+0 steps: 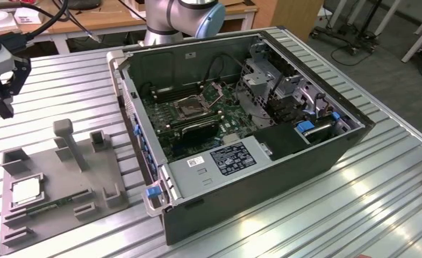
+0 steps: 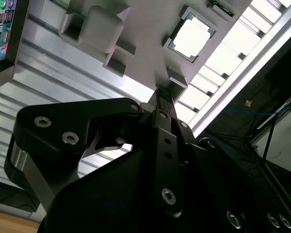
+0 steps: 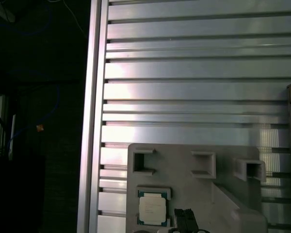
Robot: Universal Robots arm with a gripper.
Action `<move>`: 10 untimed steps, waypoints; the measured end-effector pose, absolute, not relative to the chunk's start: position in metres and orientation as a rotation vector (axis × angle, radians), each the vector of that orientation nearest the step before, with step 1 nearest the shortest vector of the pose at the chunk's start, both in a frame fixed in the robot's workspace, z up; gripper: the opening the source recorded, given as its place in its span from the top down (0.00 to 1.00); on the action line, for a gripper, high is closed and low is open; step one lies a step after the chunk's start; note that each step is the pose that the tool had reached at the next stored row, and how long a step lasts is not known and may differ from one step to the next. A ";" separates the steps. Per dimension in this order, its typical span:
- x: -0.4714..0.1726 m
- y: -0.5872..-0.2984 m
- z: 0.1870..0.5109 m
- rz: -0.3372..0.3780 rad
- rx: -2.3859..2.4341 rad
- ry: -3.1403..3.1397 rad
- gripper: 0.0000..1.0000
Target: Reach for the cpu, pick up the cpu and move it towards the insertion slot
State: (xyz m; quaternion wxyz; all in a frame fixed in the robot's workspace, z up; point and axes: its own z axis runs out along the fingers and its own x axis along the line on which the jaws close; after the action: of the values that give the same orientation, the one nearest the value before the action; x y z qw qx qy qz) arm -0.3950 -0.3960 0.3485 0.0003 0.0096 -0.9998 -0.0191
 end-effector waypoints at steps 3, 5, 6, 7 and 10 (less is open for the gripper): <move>-0.395 -0.396 0.348 -0.060 0.030 -3.141 0.89; -0.396 -0.396 0.347 -0.060 0.030 -3.141 0.89; -0.396 -0.396 0.347 -0.060 0.030 -3.141 0.89; -0.396 -0.396 0.346 -0.060 0.030 -3.141 0.89; -0.397 -0.396 0.345 -0.060 0.030 -3.141 0.89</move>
State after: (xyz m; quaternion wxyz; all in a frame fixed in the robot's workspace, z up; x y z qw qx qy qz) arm -0.3971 -0.3960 0.3448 -0.0002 0.0096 -0.9998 -0.0191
